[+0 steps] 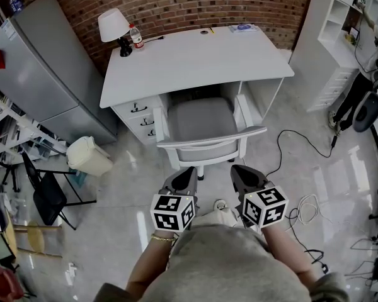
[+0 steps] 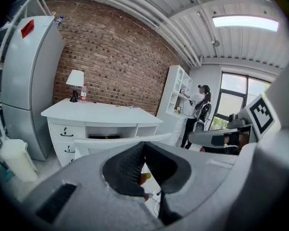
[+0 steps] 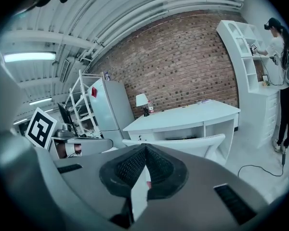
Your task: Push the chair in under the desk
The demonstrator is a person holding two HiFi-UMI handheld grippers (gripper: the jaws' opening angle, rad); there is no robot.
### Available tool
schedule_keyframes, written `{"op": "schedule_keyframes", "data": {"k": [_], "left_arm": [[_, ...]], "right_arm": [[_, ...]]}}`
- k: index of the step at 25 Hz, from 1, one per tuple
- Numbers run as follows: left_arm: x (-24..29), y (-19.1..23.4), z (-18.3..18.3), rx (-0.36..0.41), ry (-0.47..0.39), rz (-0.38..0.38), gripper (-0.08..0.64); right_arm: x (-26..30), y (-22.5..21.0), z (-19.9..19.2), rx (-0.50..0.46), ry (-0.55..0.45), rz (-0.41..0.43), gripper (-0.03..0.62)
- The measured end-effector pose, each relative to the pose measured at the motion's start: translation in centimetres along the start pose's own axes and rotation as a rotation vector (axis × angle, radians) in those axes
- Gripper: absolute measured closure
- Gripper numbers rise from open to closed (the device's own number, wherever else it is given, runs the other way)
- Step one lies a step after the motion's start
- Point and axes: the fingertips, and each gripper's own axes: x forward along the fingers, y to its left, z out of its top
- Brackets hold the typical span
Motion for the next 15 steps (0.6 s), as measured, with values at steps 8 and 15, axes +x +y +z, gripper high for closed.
{"op": "schedule_keyframes", "data": {"k": [8,15], "left_arm": [[0.2,0.3,0.7,-0.003,-0.012,0.019,0.551],[0.1,0.8,1.1,-0.005,-0.006,0.024,0.551]], "right_arm": [[0.7,0.0,0.1,-0.006,0.001,0.000,0.586],[1.5,0.3,0.7,0.001,0.000,0.008,0.586]]}}
